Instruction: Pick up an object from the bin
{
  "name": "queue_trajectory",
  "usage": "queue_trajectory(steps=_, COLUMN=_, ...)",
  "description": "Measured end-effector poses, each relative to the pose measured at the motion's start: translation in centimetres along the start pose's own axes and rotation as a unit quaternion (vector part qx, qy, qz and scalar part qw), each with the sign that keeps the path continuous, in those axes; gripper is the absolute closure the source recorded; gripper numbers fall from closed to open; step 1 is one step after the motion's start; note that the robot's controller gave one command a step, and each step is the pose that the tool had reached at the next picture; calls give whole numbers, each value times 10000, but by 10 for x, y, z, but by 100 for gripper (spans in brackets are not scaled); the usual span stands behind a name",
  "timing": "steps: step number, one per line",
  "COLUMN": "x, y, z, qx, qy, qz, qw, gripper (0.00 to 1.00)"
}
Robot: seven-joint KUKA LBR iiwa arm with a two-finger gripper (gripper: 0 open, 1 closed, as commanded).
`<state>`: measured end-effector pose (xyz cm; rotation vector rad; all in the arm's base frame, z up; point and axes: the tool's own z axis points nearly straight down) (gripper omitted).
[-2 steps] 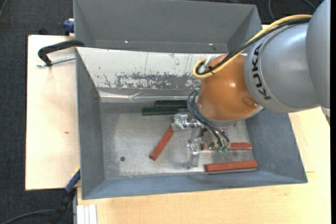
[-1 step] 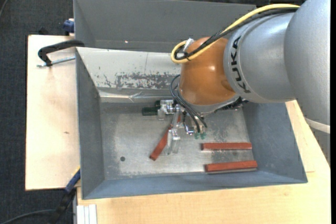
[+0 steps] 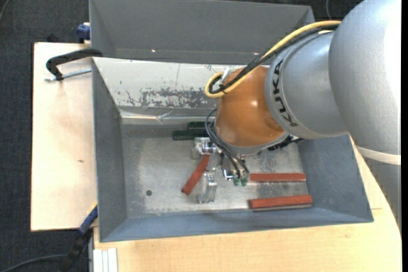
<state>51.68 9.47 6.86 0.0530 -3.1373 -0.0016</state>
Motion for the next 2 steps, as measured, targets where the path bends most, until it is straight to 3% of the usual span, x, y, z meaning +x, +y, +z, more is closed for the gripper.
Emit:
queue_trajectory(steps=1, x=-1, y=0, z=-2, qx=-3, qy=-22, qz=7, qw=10000, gripper=100)
queue_trajectory(steps=2, x=-24, y=-3, z=-136, qx=-9, qy=-93, qz=-22, qw=10000, gripper=100)
